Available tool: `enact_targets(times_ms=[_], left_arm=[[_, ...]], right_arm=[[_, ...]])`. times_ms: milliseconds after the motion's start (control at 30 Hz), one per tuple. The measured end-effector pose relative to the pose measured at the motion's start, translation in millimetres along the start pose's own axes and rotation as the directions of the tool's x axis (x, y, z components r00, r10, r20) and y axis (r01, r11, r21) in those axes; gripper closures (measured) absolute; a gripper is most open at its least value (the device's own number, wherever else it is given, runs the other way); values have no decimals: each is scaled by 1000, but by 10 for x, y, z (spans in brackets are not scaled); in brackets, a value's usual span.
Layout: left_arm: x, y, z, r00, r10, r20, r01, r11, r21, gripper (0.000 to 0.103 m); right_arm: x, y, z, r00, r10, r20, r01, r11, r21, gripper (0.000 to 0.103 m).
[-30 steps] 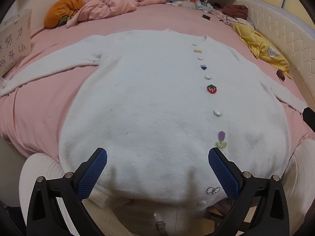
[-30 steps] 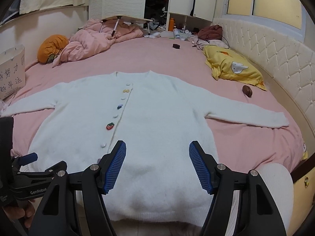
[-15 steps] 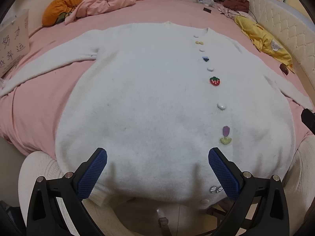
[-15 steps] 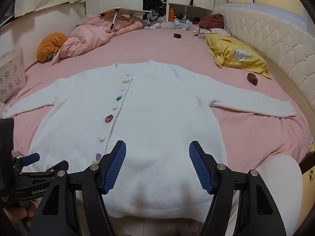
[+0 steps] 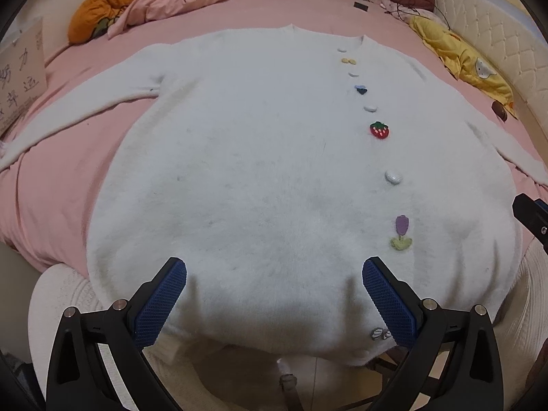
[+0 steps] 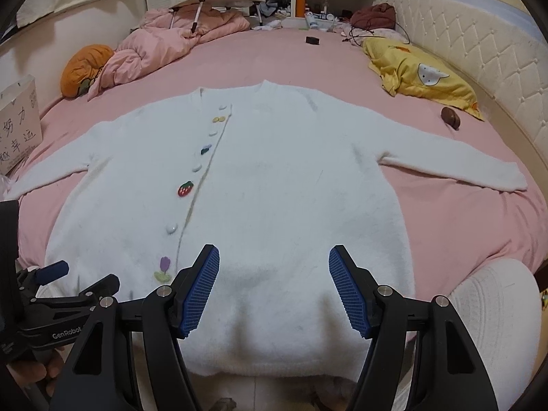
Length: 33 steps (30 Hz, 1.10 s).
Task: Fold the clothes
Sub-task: 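Release the sleeve with the right gripper, leaving the cardigan spread flat, then grasp the cardigan's sleeve cuff with the right gripper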
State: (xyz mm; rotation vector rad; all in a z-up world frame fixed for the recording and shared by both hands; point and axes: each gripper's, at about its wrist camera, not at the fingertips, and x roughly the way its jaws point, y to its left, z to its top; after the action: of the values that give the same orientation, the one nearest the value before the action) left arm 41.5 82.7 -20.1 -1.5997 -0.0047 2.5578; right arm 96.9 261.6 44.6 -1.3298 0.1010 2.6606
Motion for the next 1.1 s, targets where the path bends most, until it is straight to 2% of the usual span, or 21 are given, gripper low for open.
enact_targets(times_ms=[200,333,367,500,600,700,767,833,967,1067,1100], left_arm=[[59,104,38,1000,-22,-19,21,999,-48,0],[-7,422,130,994,-111,15,112,975,-189,0],[-34,549,168,993,-114,28,117,968,-223,0],[-173,1073,317,997,-32,67,50,956,-291,0],[-257,1467,385,996,16,86,15,935,-355,0],[-286,1580,407,995,52,90,-17,937,-349,0],[-258,1413,432,995,60,80,-35,960,-279,0],[-178,1158,437,998,29,59,-17,982,-189,0],[27,491,511,997,-79,-1,78,995,-55,0],[188,60,627,994,-105,-44,106,994,18,0],[224,-40,662,993,-104,-49,105,994,29,0]], right_arm=[[101,50,-3,1000,17,-22,-17,1000,-14,36],[163,93,11,999,32,-30,-33,999,-22,36],[179,104,13,999,38,-31,-39,999,-24,36],[247,150,24,997,62,-37,-63,998,-24,36],[335,115,61,993,100,-54,-101,995,-2,36],[436,-217,195,974,225,-37,-217,964,152,36],[486,-717,343,953,302,27,-293,893,341,36],[527,-1254,444,947,311,84,-309,801,512,36],[464,-2445,498,958,206,199,-284,579,764,36],[330,-3267,391,955,112,274,-296,404,866,34],[291,-3499,335,951,88,295,-307,344,887,28]])
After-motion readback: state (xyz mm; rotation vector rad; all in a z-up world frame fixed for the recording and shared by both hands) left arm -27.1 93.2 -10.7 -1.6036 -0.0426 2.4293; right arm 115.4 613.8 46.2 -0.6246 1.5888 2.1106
